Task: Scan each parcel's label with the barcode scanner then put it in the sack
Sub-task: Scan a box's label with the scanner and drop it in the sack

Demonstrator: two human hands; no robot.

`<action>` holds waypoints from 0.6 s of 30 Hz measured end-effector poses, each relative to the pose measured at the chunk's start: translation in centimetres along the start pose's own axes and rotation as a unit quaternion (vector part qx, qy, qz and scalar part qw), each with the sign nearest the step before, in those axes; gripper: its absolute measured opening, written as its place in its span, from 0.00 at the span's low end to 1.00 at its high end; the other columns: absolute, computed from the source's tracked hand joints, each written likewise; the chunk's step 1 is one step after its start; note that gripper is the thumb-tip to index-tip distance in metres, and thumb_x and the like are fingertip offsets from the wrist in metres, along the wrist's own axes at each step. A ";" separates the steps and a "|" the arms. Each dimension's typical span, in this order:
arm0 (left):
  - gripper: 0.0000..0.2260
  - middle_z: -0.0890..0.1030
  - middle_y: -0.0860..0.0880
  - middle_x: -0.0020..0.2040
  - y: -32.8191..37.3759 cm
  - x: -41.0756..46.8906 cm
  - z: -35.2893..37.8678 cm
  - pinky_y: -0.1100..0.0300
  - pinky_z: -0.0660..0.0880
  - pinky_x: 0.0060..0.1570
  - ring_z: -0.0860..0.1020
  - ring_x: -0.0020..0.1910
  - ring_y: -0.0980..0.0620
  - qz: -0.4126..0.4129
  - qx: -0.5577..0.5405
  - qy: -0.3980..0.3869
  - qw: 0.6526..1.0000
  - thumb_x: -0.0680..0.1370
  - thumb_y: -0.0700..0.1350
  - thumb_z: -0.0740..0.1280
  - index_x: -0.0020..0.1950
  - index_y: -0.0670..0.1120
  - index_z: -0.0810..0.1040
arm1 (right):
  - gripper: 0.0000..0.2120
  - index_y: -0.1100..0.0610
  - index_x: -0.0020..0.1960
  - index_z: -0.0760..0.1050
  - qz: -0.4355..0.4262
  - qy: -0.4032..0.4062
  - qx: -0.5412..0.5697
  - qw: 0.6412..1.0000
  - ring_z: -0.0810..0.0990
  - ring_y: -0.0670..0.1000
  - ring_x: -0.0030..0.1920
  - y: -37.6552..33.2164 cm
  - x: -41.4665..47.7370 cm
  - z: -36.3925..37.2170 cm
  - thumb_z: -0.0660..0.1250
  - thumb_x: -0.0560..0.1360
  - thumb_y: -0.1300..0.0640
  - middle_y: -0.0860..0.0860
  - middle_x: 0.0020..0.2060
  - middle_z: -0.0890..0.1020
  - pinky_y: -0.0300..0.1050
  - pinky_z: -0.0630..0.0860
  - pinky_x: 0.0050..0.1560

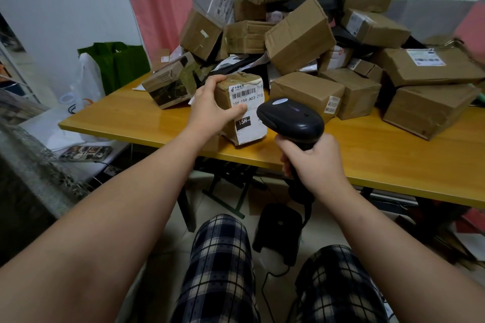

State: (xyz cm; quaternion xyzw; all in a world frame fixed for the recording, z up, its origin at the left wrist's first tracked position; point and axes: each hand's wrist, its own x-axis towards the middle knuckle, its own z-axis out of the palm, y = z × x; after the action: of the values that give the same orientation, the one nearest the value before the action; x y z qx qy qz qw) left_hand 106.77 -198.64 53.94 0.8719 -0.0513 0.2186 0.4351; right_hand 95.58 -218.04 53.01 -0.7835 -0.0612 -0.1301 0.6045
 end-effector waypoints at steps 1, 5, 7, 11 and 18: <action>0.33 0.70 0.45 0.66 -0.1 0.0 0.0 0.52 0.68 0.66 0.69 0.65 0.48 0.002 -0.001 0.002 1.000 0.68 0.51 0.77 0.69 0.54 0.66 | 0.07 0.57 0.38 0.77 0.001 -0.001 0.002 1.000 0.78 0.47 0.25 0.0 0.0 0.0 0.70 0.74 0.58 0.52 0.26 0.79 0.41 0.77 0.29; 0.32 0.70 0.45 0.66 -0.2 0.0 0.1 0.53 0.67 0.66 0.69 0.65 0.48 0.008 -0.006 0.007 1.000 0.68 0.51 0.77 0.69 0.53 0.67 | 0.05 0.58 0.40 0.77 0.009 -0.003 0.017 1.000 0.78 0.47 0.25 0.1 -0.2 0.2 0.70 0.74 0.58 0.53 0.27 0.79 0.41 0.77 0.29; 0.33 0.69 0.45 0.67 -0.2 -0.1 0.1 0.54 0.67 0.66 0.68 0.66 0.48 0.010 -0.009 0.007 1.000 0.68 0.51 0.77 0.69 0.53 0.66 | 0.06 0.60 0.43 0.78 0.011 -0.006 0.032 0.999 0.78 0.48 0.26 0.3 -0.1 0.2 0.70 0.74 0.58 0.55 0.29 0.79 0.41 0.76 0.29; 0.33 0.65 0.45 0.67 -0.1 -1.2 -0.2 0.59 0.64 0.66 0.65 0.67 0.48 0.015 -0.025 0.009 1.000 0.69 0.49 0.77 0.70 0.54 0.66 | 0.07 0.61 0.44 0.78 0.005 -0.026 0.035 0.999 0.78 0.50 0.26 0.3 0.2 0.6 0.71 0.74 0.57 0.55 0.29 0.80 0.44 0.76 0.30; 0.36 0.62 0.51 0.66 -2.0 -7.6 -6.4 0.51 0.68 0.68 0.68 0.66 0.52 -0.033 -0.123 0.111 0.986 0.65 0.56 0.76 0.68 0.62 0.62 | 0.06 0.52 0.43 0.78 -0.074 -0.145 0.028 0.986 0.76 0.41 0.27 -0.7 1.1 5.4 0.74 0.71 0.60 0.40 0.26 0.79 0.35 0.72 0.31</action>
State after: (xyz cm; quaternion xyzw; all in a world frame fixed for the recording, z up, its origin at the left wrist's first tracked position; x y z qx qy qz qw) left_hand 98.36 -193.13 52.63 0.7836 -0.0002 0.2914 0.5487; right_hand 97.11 -212.70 52.73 -0.7704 -0.2096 -0.0584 0.5993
